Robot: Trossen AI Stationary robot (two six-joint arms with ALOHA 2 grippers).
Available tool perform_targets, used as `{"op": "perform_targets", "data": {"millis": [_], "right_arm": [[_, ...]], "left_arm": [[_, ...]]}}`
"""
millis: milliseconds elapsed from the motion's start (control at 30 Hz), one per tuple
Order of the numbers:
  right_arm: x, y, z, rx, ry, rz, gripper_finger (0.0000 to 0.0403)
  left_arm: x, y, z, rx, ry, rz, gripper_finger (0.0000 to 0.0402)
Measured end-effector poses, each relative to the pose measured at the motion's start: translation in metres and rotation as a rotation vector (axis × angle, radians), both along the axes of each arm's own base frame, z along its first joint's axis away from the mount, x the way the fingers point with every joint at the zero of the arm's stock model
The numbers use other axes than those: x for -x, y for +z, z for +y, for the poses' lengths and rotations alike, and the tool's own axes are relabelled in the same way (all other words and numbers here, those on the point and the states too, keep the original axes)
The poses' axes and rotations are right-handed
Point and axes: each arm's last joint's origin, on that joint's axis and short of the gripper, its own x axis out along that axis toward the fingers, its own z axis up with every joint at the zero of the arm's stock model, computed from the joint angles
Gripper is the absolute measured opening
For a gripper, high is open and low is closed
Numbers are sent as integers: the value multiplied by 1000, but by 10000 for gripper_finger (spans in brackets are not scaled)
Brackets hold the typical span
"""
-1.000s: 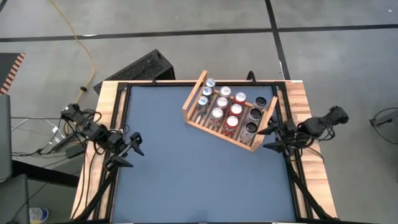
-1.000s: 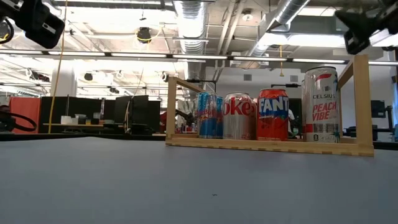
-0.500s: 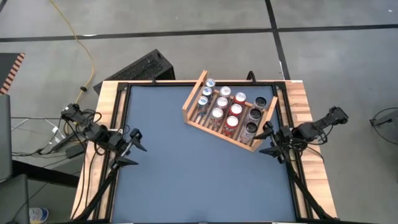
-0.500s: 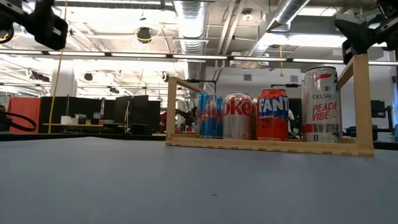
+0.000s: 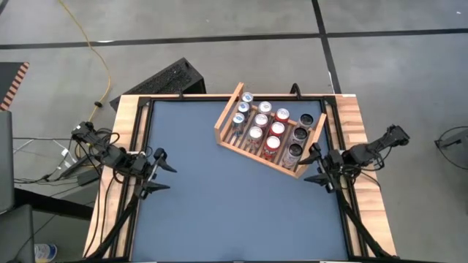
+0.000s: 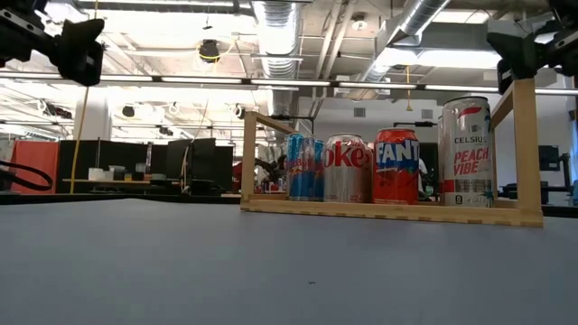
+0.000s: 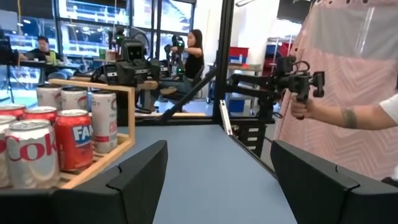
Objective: Place canned beverage on shelf
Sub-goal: Return to Home Position
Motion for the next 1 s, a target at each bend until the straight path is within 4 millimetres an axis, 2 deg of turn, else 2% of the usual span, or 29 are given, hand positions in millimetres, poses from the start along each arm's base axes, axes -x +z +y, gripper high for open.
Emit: {"op": "perform_targets", "data": {"millis": [333,600,1000], "right_arm": [[-1,-5,0,62,-8,37,274],[-1,-8,0,318,-45,16,274],[-1,-10,0,331,-43,35,274]], "left_arm": [[-1,-6,-1,21,-18,63,275],[-2,-14,-2,-54,-23,157,275],[-2,-14,-2,-58,-23,165,275]]}}
